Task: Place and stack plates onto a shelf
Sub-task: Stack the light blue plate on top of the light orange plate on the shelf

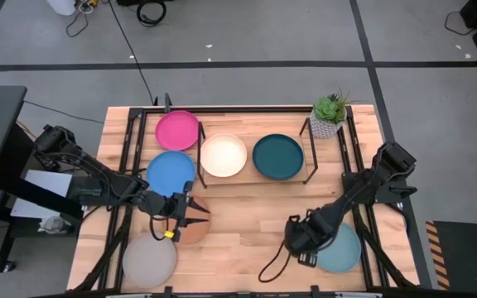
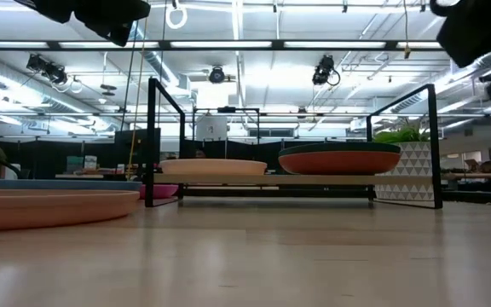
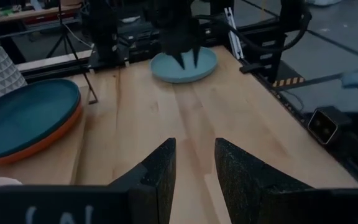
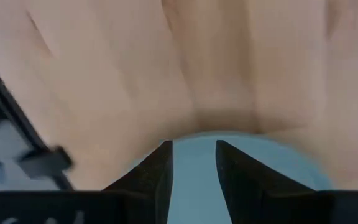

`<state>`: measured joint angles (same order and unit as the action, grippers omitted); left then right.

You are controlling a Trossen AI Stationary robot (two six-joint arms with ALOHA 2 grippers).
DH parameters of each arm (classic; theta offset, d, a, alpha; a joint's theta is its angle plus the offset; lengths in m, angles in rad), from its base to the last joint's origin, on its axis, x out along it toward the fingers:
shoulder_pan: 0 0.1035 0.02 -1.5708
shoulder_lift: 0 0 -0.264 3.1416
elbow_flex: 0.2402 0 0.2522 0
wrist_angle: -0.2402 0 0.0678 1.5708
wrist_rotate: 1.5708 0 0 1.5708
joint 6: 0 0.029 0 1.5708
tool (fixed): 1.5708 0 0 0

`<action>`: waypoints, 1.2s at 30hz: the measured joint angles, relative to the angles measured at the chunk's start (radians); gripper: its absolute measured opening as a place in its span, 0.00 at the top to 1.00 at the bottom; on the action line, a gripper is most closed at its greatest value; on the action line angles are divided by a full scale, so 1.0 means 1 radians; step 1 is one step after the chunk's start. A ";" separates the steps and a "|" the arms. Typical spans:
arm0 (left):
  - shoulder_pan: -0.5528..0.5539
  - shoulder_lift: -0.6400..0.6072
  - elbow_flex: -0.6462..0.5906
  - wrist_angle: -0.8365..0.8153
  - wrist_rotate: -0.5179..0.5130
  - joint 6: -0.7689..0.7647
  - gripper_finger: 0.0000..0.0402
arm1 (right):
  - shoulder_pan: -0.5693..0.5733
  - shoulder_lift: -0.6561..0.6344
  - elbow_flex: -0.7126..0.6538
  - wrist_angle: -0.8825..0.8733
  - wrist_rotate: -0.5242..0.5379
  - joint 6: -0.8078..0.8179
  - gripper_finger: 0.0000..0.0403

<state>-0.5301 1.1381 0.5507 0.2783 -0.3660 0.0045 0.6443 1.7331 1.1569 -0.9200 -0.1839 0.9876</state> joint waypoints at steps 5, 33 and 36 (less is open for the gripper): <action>0.001 0.000 0.000 0.013 0.000 0.106 0.70 | 0.057 0.017 0.007 0.021 -0.019 0.221 0.69; 0.061 0.000 0.000 0.096 0.000 0.426 0.70 | 0.279 0.213 0.079 0.078 -0.102 0.614 0.70; 0.063 0.000 0.000 0.098 0.000 0.427 0.70 | 0.287 0.238 0.084 0.079 -0.107 0.612 0.70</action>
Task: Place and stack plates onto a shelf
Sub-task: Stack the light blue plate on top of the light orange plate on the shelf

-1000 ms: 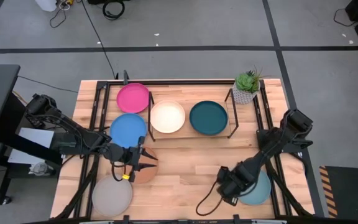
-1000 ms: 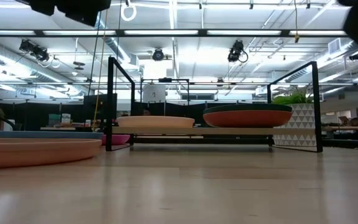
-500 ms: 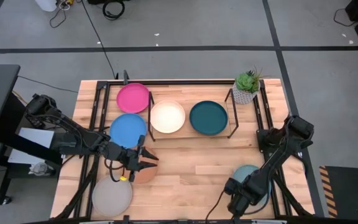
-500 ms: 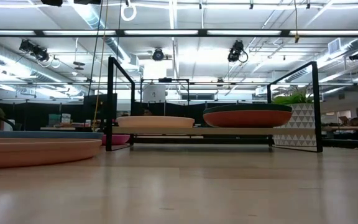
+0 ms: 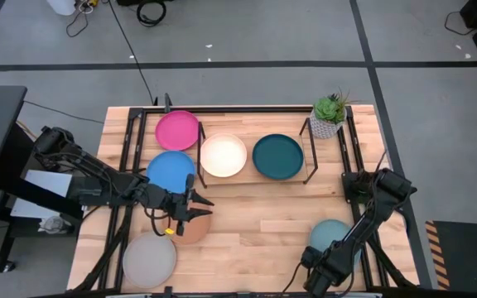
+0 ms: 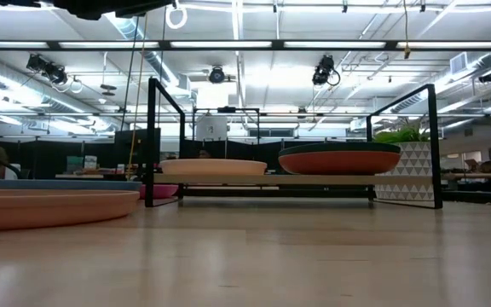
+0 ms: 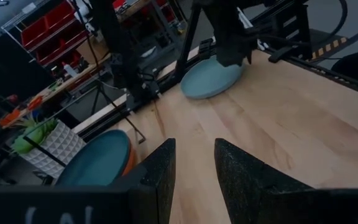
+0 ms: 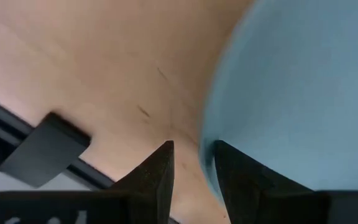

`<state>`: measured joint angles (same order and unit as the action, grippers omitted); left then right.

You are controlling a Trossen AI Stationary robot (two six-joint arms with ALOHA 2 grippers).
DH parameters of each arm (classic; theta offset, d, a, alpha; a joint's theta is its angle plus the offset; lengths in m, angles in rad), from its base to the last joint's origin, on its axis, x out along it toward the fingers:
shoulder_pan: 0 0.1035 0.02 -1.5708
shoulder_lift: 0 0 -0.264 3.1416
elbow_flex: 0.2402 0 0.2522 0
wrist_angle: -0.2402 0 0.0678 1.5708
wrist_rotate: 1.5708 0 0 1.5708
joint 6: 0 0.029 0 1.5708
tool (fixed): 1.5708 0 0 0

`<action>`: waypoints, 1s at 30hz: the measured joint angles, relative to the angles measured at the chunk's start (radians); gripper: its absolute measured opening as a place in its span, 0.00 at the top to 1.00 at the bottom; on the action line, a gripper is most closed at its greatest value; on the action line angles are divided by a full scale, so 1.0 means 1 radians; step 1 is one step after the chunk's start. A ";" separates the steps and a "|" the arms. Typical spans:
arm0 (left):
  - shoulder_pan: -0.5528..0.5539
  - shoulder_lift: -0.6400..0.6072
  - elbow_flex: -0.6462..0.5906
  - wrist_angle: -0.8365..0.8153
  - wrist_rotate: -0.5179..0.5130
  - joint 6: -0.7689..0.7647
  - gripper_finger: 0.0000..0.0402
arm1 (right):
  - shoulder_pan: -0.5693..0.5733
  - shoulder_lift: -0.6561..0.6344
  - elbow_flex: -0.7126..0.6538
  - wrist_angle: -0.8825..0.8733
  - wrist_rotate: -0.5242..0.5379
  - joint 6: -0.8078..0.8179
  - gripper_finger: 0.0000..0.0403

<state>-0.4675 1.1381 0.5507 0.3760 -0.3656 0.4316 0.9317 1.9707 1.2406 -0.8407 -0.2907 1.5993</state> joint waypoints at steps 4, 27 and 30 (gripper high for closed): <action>0.000 0.000 0.000 0.001 0.000 0.000 0.70 | 0.005 0.002 0.001 -0.001 0.000 0.000 0.74; -0.001 0.000 0.000 0.024 0.063 -0.198 0.70 | -0.114 -0.004 0.204 -0.188 0.300 -0.842 0.95; -0.002 0.000 0.000 0.023 0.102 -0.333 0.70 | -0.153 -0.004 0.220 -0.210 0.374 -1.038 0.95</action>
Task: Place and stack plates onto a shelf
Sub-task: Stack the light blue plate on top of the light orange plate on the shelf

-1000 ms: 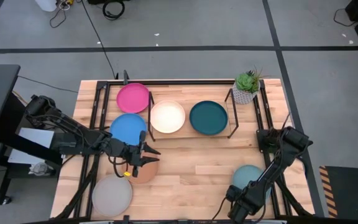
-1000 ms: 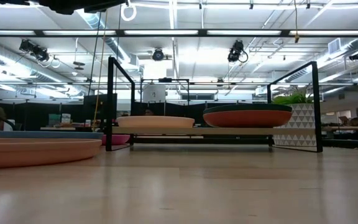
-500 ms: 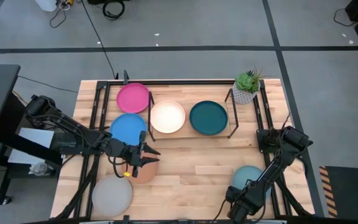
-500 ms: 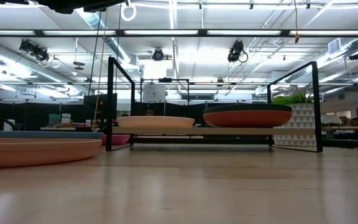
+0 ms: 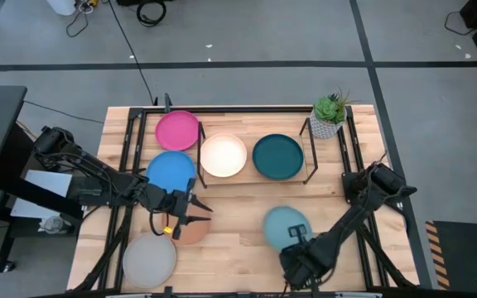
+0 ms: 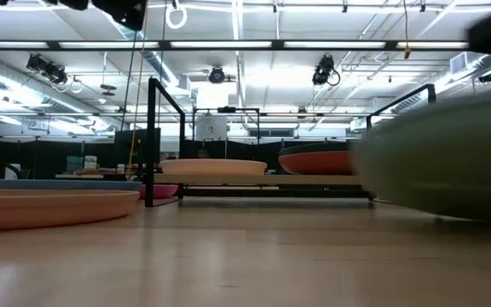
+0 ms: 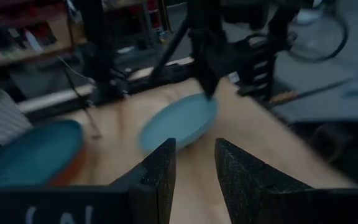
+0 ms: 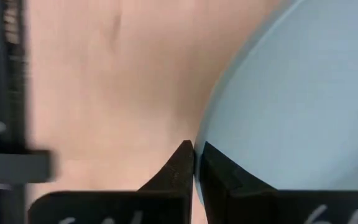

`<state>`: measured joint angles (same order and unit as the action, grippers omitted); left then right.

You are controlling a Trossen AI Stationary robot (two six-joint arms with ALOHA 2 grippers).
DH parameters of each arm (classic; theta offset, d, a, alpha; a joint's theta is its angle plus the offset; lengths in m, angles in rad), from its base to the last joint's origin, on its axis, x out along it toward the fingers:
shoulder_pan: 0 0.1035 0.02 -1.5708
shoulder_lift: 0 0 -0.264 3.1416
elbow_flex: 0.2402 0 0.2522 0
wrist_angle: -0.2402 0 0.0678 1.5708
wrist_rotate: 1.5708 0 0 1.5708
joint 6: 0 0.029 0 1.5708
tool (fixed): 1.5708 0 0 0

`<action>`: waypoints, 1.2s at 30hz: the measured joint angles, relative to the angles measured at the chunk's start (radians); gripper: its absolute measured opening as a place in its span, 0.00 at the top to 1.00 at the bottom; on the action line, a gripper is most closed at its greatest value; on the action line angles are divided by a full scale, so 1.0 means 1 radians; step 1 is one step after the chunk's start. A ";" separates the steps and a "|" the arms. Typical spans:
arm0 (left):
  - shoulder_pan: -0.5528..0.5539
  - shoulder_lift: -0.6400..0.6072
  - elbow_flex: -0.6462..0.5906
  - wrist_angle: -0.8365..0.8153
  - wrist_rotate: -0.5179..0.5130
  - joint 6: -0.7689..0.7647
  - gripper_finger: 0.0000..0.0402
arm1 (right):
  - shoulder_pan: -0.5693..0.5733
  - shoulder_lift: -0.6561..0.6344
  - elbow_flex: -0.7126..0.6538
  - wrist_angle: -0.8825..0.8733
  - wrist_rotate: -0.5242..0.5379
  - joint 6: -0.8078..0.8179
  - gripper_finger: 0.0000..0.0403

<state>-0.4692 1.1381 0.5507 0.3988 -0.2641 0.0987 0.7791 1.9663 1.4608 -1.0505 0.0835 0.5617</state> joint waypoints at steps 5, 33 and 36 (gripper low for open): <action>0.000 0.000 0.000 -0.012 0.075 -0.242 0.70 | -0.066 0.000 0.030 -0.034 0.128 -0.297 0.94; -0.251 -0.001 0.000 0.090 -0.184 -0.263 0.70 | -0.563 0.000 0.122 0.038 0.393 -1.221 0.94; -0.251 -0.001 0.000 0.092 -0.185 -0.267 0.70 | -0.625 0.000 0.122 0.082 0.359 -1.298 0.94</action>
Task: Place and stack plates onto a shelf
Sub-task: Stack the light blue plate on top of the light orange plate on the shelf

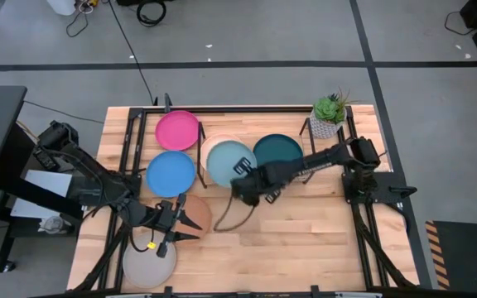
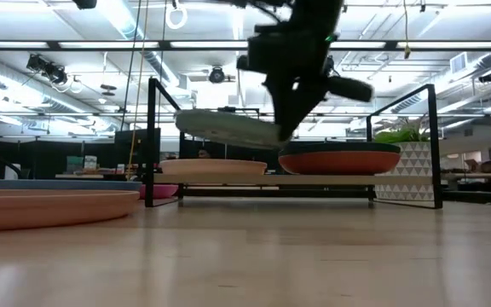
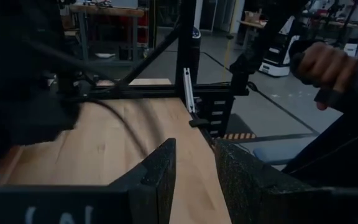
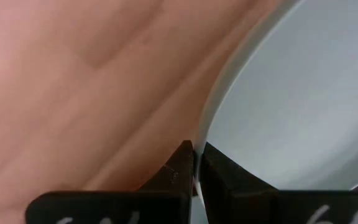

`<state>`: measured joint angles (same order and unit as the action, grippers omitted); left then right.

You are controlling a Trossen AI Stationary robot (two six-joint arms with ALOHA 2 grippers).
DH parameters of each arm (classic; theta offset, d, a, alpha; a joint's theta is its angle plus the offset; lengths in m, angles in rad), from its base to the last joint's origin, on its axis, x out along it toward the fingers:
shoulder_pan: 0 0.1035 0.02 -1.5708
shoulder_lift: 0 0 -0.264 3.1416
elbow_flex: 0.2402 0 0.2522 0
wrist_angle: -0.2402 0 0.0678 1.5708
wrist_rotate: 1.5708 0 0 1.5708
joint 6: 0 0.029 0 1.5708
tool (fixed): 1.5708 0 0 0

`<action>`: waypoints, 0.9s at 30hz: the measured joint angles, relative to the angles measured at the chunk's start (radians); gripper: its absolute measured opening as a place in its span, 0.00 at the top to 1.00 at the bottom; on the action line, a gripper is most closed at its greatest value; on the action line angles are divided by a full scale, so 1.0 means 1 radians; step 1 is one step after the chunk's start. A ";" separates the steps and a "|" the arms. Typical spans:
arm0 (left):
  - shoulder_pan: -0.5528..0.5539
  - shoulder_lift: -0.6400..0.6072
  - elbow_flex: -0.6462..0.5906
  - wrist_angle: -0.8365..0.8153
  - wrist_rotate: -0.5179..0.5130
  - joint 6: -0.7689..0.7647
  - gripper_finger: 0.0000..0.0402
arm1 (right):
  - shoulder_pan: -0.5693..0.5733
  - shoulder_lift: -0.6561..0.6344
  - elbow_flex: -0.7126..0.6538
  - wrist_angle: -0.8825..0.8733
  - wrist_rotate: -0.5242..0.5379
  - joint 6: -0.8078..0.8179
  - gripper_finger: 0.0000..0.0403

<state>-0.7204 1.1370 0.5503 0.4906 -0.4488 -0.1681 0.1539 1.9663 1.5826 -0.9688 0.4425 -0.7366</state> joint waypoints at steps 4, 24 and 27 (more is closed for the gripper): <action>0.000 0.000 0.000 0.005 0.000 -0.004 0.70 | -0.071 0.000 0.000 0.064 -0.060 -0.078 0.94; 0.015 0.000 0.000 0.007 0.000 -0.029 0.70 | -0.173 0.078 0.054 0.138 -0.089 -0.217 0.90; 0.009 0.000 0.000 0.003 0.001 -0.029 0.70 | -0.180 0.078 0.054 0.138 -0.091 -0.212 0.86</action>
<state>-0.7114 1.1370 0.5503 0.4940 -0.4479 -0.1971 -0.0256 2.0441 1.6367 -0.8306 0.3519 -0.9481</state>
